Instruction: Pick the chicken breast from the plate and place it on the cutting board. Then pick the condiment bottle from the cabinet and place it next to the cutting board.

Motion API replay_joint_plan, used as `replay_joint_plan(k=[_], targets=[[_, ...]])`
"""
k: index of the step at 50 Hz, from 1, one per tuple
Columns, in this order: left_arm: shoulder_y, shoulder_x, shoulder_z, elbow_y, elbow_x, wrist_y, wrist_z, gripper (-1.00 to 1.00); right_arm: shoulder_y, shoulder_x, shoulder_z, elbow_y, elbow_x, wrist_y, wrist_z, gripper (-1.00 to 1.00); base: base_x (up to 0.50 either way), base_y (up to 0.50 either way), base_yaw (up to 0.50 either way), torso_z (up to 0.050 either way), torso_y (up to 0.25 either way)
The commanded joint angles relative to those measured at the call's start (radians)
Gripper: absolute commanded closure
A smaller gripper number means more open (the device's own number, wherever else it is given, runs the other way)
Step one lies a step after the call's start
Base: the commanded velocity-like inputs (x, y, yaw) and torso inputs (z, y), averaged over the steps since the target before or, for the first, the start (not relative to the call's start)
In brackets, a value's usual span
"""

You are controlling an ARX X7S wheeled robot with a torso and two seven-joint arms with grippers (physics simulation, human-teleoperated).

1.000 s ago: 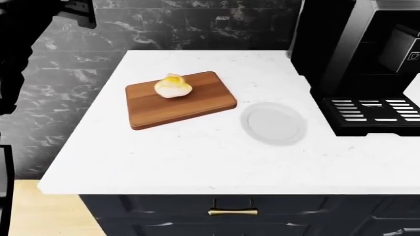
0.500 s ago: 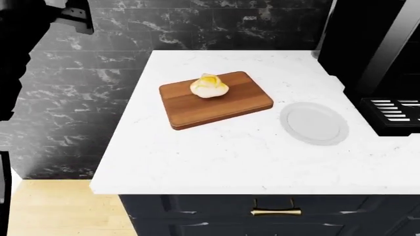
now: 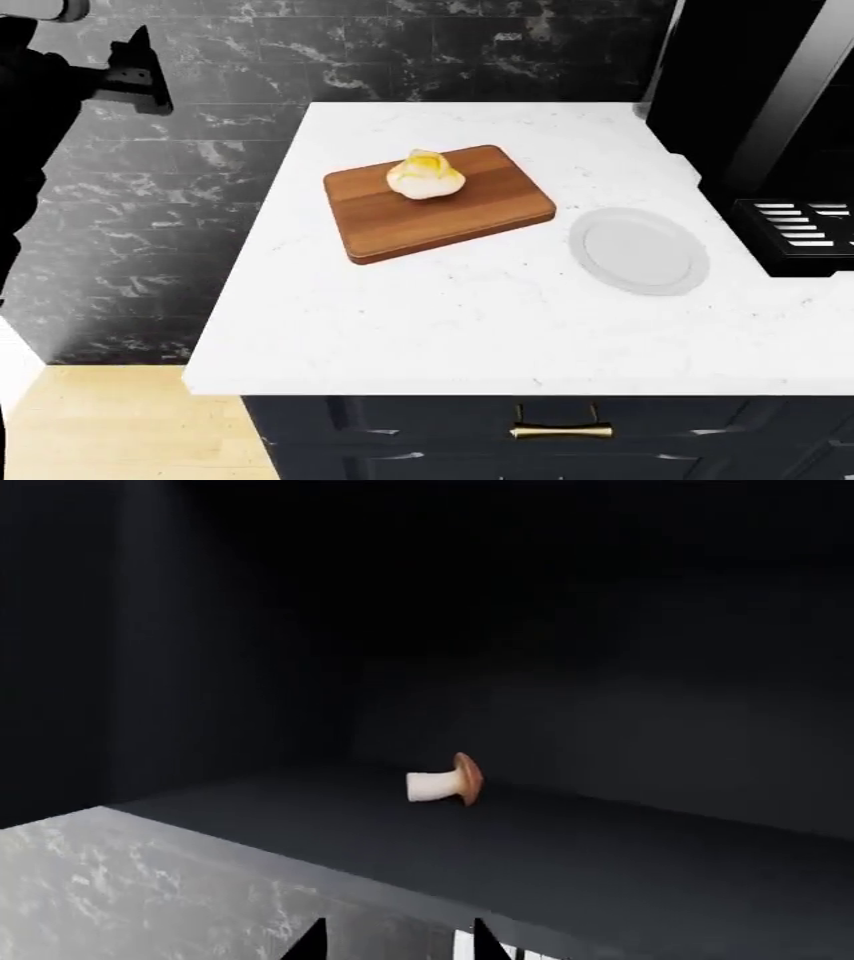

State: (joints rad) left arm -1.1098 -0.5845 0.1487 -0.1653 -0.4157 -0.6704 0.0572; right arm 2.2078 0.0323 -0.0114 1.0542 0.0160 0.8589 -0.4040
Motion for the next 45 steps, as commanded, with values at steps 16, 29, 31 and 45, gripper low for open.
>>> replay_joint_plan(k=[16,29,31,45], targets=[[0.181,-0.033,-0.079,0.194,-0.065,-0.035,-0.053,-1.0,-0.341,-0.021,0.099,-0.619,0.13,0.317,0.076,1.0,0.0,0.0,0.0,0.0,0.0],[0.177,-0.031,-0.071,0.206,-0.068,-0.048,-0.058,-1.0,-0.471,-0.028,0.174,-0.741,0.244,0.527,0.232,1.0,0.0,0.0,0.0,0.0,0.0],[0.18,-0.033,-0.073,0.216,-0.072,-0.055,-0.061,-1.0,-0.771,0.051,0.217,-1.041,0.544,0.711,0.532,1.0,0.0,0.0,0.0,0.0,0.0],[0.217,-0.048,-0.092,0.315,-0.108,-0.106,-0.079,-1.0,-1.176,0.145,0.118,-1.549,1.29,0.511,1.072,1.0,0.0,0.0,0.0,0.0,0.0]])
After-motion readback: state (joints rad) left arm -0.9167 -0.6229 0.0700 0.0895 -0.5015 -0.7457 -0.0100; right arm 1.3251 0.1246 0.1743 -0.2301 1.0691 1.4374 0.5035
